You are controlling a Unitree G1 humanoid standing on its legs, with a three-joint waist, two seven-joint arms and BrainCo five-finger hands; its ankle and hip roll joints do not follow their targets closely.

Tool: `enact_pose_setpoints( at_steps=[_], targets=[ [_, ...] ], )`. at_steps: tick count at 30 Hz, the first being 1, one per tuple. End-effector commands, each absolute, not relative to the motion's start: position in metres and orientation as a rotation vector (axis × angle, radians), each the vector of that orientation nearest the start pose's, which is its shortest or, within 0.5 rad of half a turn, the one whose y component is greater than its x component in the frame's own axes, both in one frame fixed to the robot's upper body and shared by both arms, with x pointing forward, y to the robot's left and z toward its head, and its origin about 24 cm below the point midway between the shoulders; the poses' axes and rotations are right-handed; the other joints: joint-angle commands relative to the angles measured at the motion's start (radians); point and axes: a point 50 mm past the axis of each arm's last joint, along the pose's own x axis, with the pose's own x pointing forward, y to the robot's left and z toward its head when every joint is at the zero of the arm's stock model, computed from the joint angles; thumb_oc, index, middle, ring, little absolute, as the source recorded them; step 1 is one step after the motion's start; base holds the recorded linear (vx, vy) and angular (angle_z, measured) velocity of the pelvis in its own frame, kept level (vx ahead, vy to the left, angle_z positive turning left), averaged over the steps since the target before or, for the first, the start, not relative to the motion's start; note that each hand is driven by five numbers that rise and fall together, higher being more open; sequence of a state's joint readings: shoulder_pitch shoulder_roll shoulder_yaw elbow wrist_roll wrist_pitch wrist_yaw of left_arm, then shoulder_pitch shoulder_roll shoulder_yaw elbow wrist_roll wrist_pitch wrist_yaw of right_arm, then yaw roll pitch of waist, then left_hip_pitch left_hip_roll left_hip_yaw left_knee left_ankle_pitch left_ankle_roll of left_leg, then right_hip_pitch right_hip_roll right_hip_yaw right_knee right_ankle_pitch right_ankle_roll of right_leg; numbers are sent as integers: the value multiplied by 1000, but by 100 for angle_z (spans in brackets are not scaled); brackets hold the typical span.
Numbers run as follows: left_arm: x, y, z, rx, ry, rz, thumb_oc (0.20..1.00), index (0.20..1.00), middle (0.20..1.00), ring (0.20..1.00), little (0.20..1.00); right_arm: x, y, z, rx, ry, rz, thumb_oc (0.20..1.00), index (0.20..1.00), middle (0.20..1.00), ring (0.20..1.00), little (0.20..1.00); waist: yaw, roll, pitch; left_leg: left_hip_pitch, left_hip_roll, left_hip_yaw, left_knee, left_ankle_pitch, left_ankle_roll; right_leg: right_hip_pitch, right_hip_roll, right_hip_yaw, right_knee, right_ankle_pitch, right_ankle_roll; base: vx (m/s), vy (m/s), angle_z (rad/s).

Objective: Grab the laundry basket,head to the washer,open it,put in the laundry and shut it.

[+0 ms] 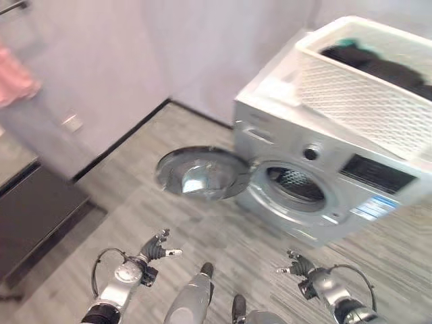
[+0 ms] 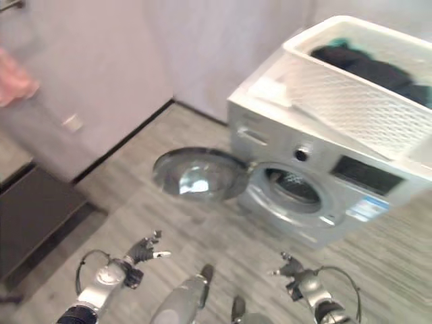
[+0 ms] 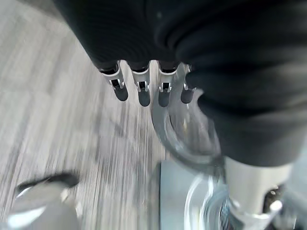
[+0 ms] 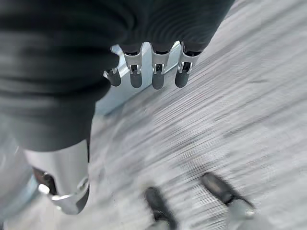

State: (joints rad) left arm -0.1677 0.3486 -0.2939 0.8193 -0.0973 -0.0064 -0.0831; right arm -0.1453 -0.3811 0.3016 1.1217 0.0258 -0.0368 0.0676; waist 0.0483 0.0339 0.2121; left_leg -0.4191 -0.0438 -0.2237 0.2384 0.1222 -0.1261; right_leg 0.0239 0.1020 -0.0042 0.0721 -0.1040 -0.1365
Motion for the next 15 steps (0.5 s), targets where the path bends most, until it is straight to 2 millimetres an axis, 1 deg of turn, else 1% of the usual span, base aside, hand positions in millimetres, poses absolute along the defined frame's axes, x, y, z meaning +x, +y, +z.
enact_pose_setpoints(
  at_steps=[1, 2, 3, 4, 5, 6, 7, 8, 9, 10, 11, 12, 13, 14, 15],
  targets=[
    [214, 232, -93, 496, 715, -105, 1000, 1000, 1000, 1000, 1000, 140, -273, -132, -482, 1073, 74, 1000, 1000, 1000, 1000, 1000, 10, -30, -32, 35, -7, 125, 34, -52, 104, 68, -47, 51, -63, -47, 174, 216, 230, -137],
    [211, 237, -100, 495, 769, -52, 1000, 1000, 1000, 1000, 1000, 130, -277, -136, -488, 1115, 57, 1000, 1000, 1000, 1000, 1000, 4, -32, -43, 55, -8, 136, 21, -61, 110, 66, -62, 66, -56, -47, 181, 151, 162, -147],
    [211, 237, -100, 495, 769, -52, 1000, 1000, 1000, 1000, 1000, 130, -277, -136, -488, 1115, 57, 1000, 1000, 1000, 1000, 1000, 5, -32, -43, 54, -8, 136, 20, -61, 110, 65, -62, 67, -56, -46, 181, 220, 201, -140],
    [201, 236, -113, 539, 849, -78, 1000, 1000, 1000, 1000, 1000, 108, -292, -139, -494, 1203, 1, 1000, 1000, 1000, 1000, 1000, -11, -43, -71, 101, 1, 185, -10, -94, 121, 66, -89, 79, -42, -62, 192, 155, 121, -98],
    [201, 236, -113, 539, 849, -78, 1000, 1000, 1000, 1000, 1000, 108, -292, -138, -494, 1202, 0, 1000, 1000, 1000, 1000, 1000, -9, -42, -73, 99, 3, 185, -14, -90, 121, 61, -88, 80, -42, -59, 192, 231, 182, -87],
    [198, 240, -114, 572, 859, -72, 1000, 1000, 1000, 1000, 1000, 101, -296, -139, -492, 1227, -10, 1000, 1000, 1000, 1000, 1000, -9, -48, -80, 114, 1, 199, -12, -106, 129, 64, -100, 81, -34, -64, 201, 254, 204, -60],
    [191, 250, -117, 632, 903, -63, 1000, 1000, 1000, 1000, 1000, 84, -302, -142, -455, 1287, -53, 1000, 1000, 1000, 1000, 1000, -6, -61, -106, 159, 7, 244, -48, -129, 149, 44, -121, 81, 6, -52, 227, 308, 268, -61],
    [188, 255, -117, 638, 921, -47, 1000, 1000, 1000, 1000, 1000, 83, -300, -143, -446, 1290, -58, 1000, 1000, 1000, 1000, 1000, 1, -65, -109, 183, 9, 260, -70, -135, 154, 28, -128, 57, 40, -49, 238, 254, 232, -70],
    [186, 257, -118, 644, 931, -56, 1000, 1000, 1000, 1000, 1000, 84, -299, -143, -430, 1279, -63, 1000, 1000, 1000, 1000, 1000, -2, -66, -112, 197, 11, 264, -84, -137, 156, 12, -128, 41, 70, -42, 250, 105, 130, -97],
    [182, 263, -118, 651, 947, -36, 1000, 1000, 1000, 1000, 1000, 88, -298, -142, -411, 1261, -77, 1000, 1000, 1000, 1000, 1000, -3, -70, -109, 222, 10, 268, -95, -147, 164, -12, -132, 25, 129, -25, 270, 83, 120, -114],
    [176, 270, -119, 652, 965, -6, 1000, 1000, 1000, 1000, 1000, 94, -295, -141, -377, 1225, -90, 1000, 1000, 1000, 1000, 1000, -10, -69, -108, 249, 12, 280, -107, -156, 174, -53, -138, 5, 208, 14, 297, 84, 182, -86],
    [169, 276, -121, 624, 993, 41, 1000, 1000, 1000, 1000, 1000, 106, -294, -138, -345, 1170, -104, 1000, 1000, 1000, 1000, 1000, -30, -61, -92, 290, 21, 294, -119, -167, 184, -124, -135, -20, 318, 89, 345, 44, 138, -61],
    [169, 276, -121, 623, 993, 41, 1000, 1000, 1000, 1000, 1000, 107, -294, -138, -345, 1169, -104, 1000, 1000, 1000, 1000, 1000, -29, -59, -94, 287, 23, 295, -121, -165, 183, -127, -133, -19, 316, 93, 344, 13, 151, -36],
    [165, 277, -123, 628, 1005, 46, 1000, 1000, 1000, 1000, 1000, 113, -293, -136, -340, 1145, -104, 1000, 1000, 1000, 1000, 1000, -34, -51, -77, 313, 31, 307, -123, -176, 189, -175, -157, -75, 379, 111, 353, -14, 88, -24],
    [164, 279, -122, 634, 1006, 50, 1000, 1000, 1000, 1000, 1000, 118, -291, -135, -344, 1126, -97, 1000, 1000, 1000, 1000, 1000, -41, -45, -71, 327, 38, 316, -132, -181, 187, -208, -185, -114, 359, 116, 350, 36, 70, -10]
  ],
)
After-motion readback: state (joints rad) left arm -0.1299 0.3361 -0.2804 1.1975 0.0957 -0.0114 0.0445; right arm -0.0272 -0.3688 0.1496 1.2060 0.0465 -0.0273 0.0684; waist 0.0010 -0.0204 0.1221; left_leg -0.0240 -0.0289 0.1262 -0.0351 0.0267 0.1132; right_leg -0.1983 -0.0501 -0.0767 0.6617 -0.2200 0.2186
